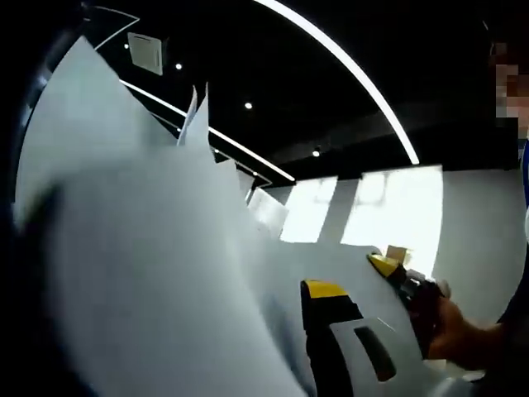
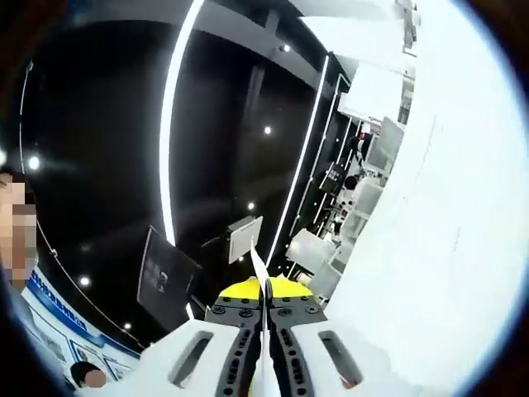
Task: Organize the stack of printing papers by aligning and flattening the scattered papers on the table
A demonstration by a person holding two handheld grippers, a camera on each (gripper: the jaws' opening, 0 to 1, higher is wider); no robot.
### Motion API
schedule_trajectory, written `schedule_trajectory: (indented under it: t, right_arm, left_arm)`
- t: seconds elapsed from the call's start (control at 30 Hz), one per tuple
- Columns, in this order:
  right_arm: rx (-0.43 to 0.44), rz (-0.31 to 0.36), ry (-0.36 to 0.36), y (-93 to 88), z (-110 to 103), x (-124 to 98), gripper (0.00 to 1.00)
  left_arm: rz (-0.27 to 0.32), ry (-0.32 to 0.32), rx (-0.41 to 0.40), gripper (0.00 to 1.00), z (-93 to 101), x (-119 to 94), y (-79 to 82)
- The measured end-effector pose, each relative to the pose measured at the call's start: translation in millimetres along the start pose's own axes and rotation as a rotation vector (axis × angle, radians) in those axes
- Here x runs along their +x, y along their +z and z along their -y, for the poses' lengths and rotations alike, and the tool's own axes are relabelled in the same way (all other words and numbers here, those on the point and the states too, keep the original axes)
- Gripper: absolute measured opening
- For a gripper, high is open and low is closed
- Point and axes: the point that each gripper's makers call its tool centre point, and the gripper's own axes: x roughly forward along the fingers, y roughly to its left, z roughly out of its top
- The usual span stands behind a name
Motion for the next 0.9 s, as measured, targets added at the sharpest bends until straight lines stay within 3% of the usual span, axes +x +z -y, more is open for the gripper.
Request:
schedule_trajectory:
  t: [0.23, 0.4, 0.47, 0.6, 0.77, 0.9]
  right_arm:
    - [-0.026, -0.026, -0.017, -7.0, 0, -1, 0.0]
    - [-0.175, -0.085, -0.036, -15.7, -1, -4, 0.0]
    - [-0.192, -0.101, -0.028, -18.3, -4, -5, 0.0]
    - [-0.309, -0.185, -0.006, -32.5, -8, -8, 0.0]
    - [-0.302, -0.279, 0.029, -51.2, -12, -13, 0.0]
    - [-0.297, -0.299, 0.027, -55.8, -9, -16, 0.0]
  left_arm:
    - [0.001, 0.001, 0.005, 0.21, -0.3, 0, 0.1]
    - [0.027, 0.009, -0.016, 0.21, -4.1, -2, 4.8]
    - [0.033, 0.011, -0.02, 0.21, -4.4, -3, 5.7]
    - [0.037, 0.016, -0.02, 0.2, -5.2, -3, 6.4]
    - [0.051, 0.027, -0.028, 0.2, -7.7, -4, 8.9]
    - [0.061, 0.032, -0.035, 0.2, -9.1, -5, 10.5]
